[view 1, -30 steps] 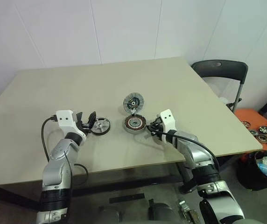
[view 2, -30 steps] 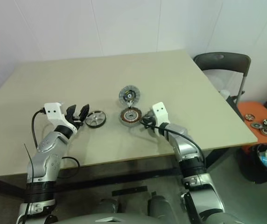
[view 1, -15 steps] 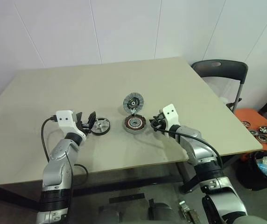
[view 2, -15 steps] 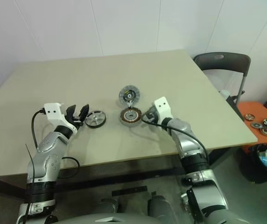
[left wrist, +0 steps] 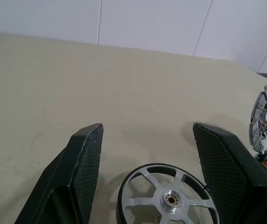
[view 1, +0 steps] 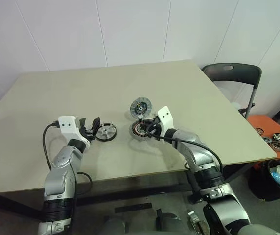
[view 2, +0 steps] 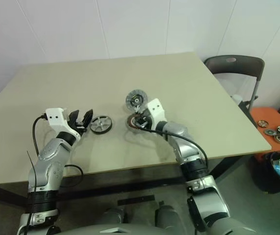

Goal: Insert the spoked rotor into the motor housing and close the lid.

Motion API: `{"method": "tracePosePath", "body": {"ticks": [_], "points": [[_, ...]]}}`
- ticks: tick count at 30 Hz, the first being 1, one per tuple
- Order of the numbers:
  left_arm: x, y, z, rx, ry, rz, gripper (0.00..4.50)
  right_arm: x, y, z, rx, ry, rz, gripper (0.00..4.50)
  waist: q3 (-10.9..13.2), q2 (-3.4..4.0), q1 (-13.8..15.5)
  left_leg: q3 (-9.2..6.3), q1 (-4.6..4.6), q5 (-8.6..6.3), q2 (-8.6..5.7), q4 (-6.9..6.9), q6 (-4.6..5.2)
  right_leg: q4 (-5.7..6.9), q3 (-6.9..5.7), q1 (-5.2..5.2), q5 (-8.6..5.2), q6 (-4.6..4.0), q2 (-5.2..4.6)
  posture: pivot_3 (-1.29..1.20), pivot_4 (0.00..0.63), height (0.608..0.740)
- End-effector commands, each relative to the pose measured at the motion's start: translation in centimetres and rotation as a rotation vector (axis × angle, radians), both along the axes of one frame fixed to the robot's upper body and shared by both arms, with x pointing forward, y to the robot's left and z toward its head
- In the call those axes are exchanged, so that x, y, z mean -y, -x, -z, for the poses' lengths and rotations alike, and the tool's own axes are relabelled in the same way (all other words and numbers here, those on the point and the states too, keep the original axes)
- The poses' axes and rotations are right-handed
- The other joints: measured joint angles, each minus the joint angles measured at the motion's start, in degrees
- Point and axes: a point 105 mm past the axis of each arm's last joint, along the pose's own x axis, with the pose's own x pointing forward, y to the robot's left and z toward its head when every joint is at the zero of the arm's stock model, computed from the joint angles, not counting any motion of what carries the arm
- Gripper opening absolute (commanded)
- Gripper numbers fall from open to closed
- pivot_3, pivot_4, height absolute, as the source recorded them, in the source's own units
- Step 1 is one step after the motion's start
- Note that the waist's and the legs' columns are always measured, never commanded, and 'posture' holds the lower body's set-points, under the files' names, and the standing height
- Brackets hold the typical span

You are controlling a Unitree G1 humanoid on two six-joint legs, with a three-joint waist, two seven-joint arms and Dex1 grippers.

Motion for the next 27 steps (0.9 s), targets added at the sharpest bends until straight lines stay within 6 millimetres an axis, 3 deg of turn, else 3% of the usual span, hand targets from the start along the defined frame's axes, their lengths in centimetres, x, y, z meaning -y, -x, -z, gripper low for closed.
{"method": "tracePosePath", "body": {"ticks": [1, 8, 15, 27], "points": [[-0.4, 0.2, -1.7, 0.066, -0.015, -0.014, 3.25, -0.7, -0.6, -2.2, 0.057, -0.025, -0.019, 0.68, 0.00, 0.00, -0.04, 0.00, 0.00, 0.00, 0.00, 0.00, 0.00, 0.00, 0.00, 0.00, 0.00, 0.00, 0.00, 0.00, 0.000, 0.740], [-0.2, 0.3, -1.6, 0.066, -0.010, -0.017, 3.25, -2.1, -0.8, -1.2, 0.052, 0.003, -0.059, 0.68, 0.00, 0.00, -0.16, 0.01, 0.00, 0.00, 0.01, -0.03, 0.00, 0.00, 0.00, -0.03, 0.00, 0.00, 0.01, 0.00, 0.000, 0.740], [-0.1, 0.5, -1.6, 0.068, -0.007, -0.022, 3.25, -1.6, -1.4, 0.4, 0.018, 0.040, -0.029, 0.68, 0.00, 0.00, -0.11, 0.01, 0.00, 0.00, 0.00, -0.02, 0.00, 0.01, 0.00, -0.02, 0.01, 0.00, 0.01, 0.00, 0.000, 0.740], [0.0, 0.6, -1.6, 0.066, -0.006, -0.023, 3.25, -2.2, -2.3, -0.1, 0.055, 0.024, -0.010, 0.68, 0.00, 0.00, -0.18, 0.01, 0.00, 0.00, 0.00, -0.02, 0.00, 0.01, 0.01, -0.03, 0.01, -0.01, 0.02, 0.00, 0.000, 0.740]]}}
